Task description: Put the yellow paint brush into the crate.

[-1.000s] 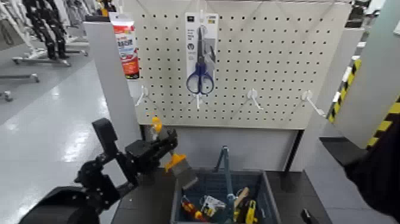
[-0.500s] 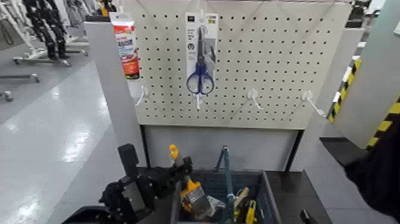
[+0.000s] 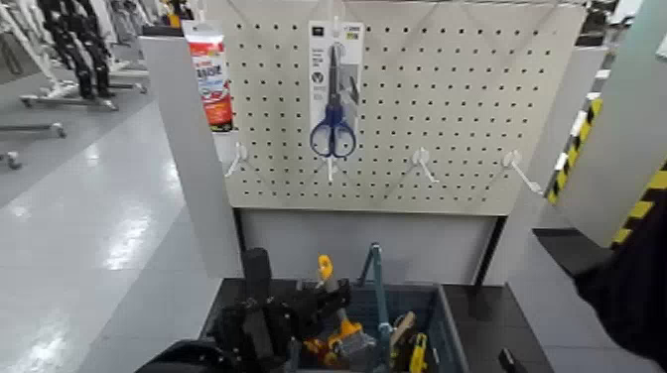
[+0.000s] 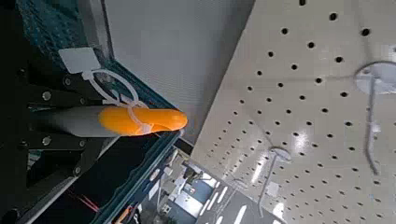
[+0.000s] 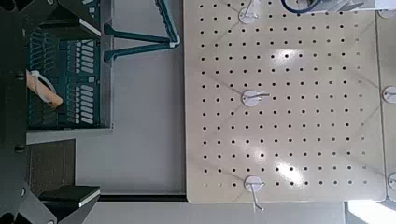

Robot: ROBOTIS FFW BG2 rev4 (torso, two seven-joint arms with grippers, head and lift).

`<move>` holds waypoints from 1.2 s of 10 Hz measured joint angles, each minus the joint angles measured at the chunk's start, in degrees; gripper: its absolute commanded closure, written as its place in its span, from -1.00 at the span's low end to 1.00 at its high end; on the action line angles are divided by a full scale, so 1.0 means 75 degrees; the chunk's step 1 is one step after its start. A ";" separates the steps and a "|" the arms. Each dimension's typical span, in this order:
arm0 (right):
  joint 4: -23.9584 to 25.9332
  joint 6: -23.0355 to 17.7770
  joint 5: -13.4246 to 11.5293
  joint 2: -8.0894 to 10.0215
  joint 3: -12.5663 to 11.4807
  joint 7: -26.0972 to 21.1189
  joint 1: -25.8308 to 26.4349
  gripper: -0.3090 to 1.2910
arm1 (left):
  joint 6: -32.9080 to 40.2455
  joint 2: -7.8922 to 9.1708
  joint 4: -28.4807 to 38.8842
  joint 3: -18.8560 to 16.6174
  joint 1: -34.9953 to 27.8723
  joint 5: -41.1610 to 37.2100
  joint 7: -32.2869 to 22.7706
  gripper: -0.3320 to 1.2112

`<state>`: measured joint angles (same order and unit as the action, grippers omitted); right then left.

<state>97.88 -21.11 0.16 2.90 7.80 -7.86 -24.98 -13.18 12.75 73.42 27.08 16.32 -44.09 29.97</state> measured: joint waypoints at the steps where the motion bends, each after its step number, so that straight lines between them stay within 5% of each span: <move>1: -0.0012 -0.0018 0.0010 0.0000 0.0003 0.0000 0.0004 -0.45 | -0.0107 -0.0018 -0.0121 0.0132 0.0068 -0.0251 -0.0129 0.90; 2: -0.0020 -0.0035 0.0016 0.0000 0.0003 -0.0001 0.0007 -0.45 | -0.0232 -0.0041 -0.0171 0.0181 0.0122 -0.0404 -0.0216 0.76; 4: -0.0040 -0.0062 0.0031 0.0009 0.0009 -0.0001 0.0014 -0.45 | -0.0370 -0.0060 -0.0166 0.0206 0.0188 -0.0639 -0.0294 0.03; 6: -0.0045 -0.0090 0.0065 0.0013 -0.0009 -0.0005 0.0014 -0.45 | -0.0443 -0.0038 0.0042 0.0121 0.0180 -0.0655 -0.0576 -0.40; 12: -0.0079 -0.0148 0.0096 0.0034 -0.0032 -0.0002 0.0012 -0.45 | -0.0522 0.0139 0.2113 -0.0707 -0.0531 0.0951 -0.2065 -0.40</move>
<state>97.29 -22.22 0.88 3.16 7.56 -7.87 -24.88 -17.09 13.79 89.27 21.78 12.34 -36.96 14.48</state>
